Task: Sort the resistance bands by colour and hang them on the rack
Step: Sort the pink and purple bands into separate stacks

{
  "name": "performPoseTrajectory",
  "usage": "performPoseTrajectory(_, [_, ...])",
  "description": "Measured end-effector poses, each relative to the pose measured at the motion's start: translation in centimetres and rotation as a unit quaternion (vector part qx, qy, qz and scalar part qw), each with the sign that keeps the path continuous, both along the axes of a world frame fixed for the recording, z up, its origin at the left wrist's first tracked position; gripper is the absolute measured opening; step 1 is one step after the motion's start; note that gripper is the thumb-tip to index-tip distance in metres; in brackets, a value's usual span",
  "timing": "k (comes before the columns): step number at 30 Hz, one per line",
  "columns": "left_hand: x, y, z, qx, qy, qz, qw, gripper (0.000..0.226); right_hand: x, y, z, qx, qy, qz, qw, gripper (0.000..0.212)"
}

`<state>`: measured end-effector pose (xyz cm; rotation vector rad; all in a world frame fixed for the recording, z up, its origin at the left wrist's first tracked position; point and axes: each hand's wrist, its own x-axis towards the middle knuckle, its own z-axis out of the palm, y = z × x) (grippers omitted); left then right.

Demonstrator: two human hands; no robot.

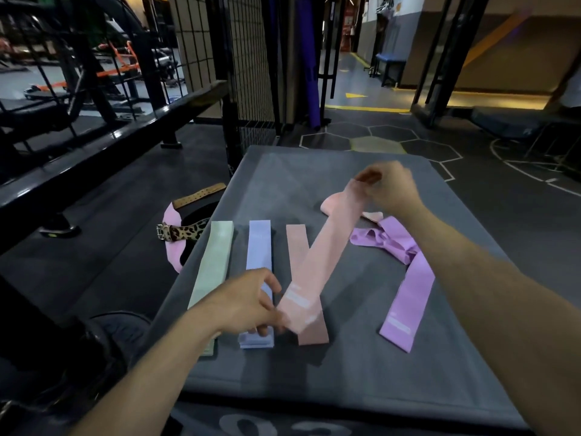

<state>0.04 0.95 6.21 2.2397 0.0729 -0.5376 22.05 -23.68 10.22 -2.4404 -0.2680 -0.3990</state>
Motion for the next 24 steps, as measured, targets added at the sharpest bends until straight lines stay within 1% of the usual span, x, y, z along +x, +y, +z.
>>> performPoseTrajectory(3, [-0.1, -1.2, 0.2, -0.005, -0.037, 0.005, 0.999, 0.045, 2.7, 3.1, -1.3, -0.03, 0.026, 0.036, 0.999, 0.004])
performPoseTrajectory(6, [-0.1, -2.7, 0.1, -0.034, -0.048, -0.013, 0.998, 0.035, 4.4, 6.1, -2.4, -0.1, 0.045, 0.101, 0.989, 0.006])
performPoseTrajectory(9, [0.2, -4.0, -0.6, -0.04, -0.05, -0.024, 0.998, 0.023, 5.1, 8.9, -3.6, -0.191, 0.084, 0.182, 0.961, 0.009])
performPoseTrajectory(11, [0.4, -4.7, -1.3, -0.066, -0.028, -0.004, 0.997, 0.02, 5.3, 10.2, -4.6, -0.242, 0.098, 0.22, 0.94, 0.01])
performPoseTrajectory(13, [0.7, -4.9, -2.2, -0.085, 0.009, 0.018, 0.996, 0.019, 5.5, 10.9, -5.8, -0.251, 0.106, 0.234, 0.933, 0.013])
performPoseTrajectory(15, [0.9, -4.9, -3.0, -0.083, 0.029, 0.027, 0.996, 0.014, 5.9, 11.2, -6.9, -0.244, 0.097, 0.236, 0.936, 0.013])
performPoseTrajectory(20, [1.4, -4.4, -4.4, -0.074, 0.039, 0.049, 0.995, 0.008, 6.5, 11.8, -8.3, -0.237, 0.097, 0.21, 0.944, 0.012])
performPoseTrajectory(24, [1.6, -4.2, -4.8, -0.073, 0.047, 0.049, 0.995, 0.009, 6.9, 11.8, -8.7, -0.241, 0.106, 0.201, 0.944, 0.011])
